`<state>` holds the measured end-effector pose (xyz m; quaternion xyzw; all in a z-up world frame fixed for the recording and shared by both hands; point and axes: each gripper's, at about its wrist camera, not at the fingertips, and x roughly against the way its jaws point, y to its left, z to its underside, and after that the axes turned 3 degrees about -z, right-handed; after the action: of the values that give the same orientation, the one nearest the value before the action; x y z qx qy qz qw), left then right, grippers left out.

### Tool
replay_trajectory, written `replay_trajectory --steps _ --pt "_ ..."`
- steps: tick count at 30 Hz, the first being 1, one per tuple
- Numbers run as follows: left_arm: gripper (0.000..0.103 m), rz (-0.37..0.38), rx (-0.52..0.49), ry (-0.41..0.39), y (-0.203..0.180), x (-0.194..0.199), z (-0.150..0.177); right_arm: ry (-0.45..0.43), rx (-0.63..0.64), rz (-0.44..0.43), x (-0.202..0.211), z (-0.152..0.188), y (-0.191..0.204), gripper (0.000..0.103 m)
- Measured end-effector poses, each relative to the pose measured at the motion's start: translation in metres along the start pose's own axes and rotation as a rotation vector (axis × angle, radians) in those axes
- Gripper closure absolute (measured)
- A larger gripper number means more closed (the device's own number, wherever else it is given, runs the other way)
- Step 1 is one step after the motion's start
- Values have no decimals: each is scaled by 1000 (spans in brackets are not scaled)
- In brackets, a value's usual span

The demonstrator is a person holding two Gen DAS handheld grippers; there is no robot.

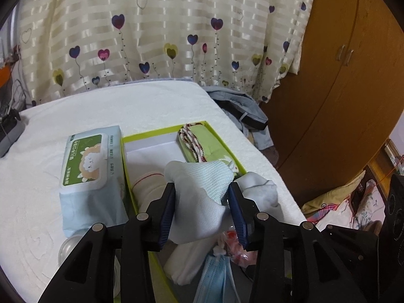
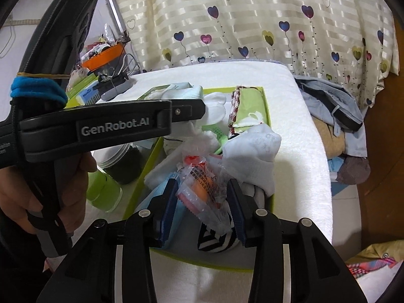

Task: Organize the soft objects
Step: 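Open both tools to release the bag and cloth into the box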

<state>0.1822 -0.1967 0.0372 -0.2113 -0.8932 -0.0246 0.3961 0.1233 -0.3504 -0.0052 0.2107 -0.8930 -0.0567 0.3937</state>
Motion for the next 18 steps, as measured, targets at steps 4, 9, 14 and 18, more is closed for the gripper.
replay_trajectory --steps 4,9,14,18 --pt "62 9 -8 -18 -1 10 2 -9 8 9 6 1 4 62" --pt "62 23 -6 -35 2 23 5 -25 17 21 14 3 8 62" --pt "61 29 -28 -50 -1 25 4 -34 18 30 19 5 11 62" --pt "61 11 -47 -38 -2 6 1 -33 9 23 22 8 9 62"
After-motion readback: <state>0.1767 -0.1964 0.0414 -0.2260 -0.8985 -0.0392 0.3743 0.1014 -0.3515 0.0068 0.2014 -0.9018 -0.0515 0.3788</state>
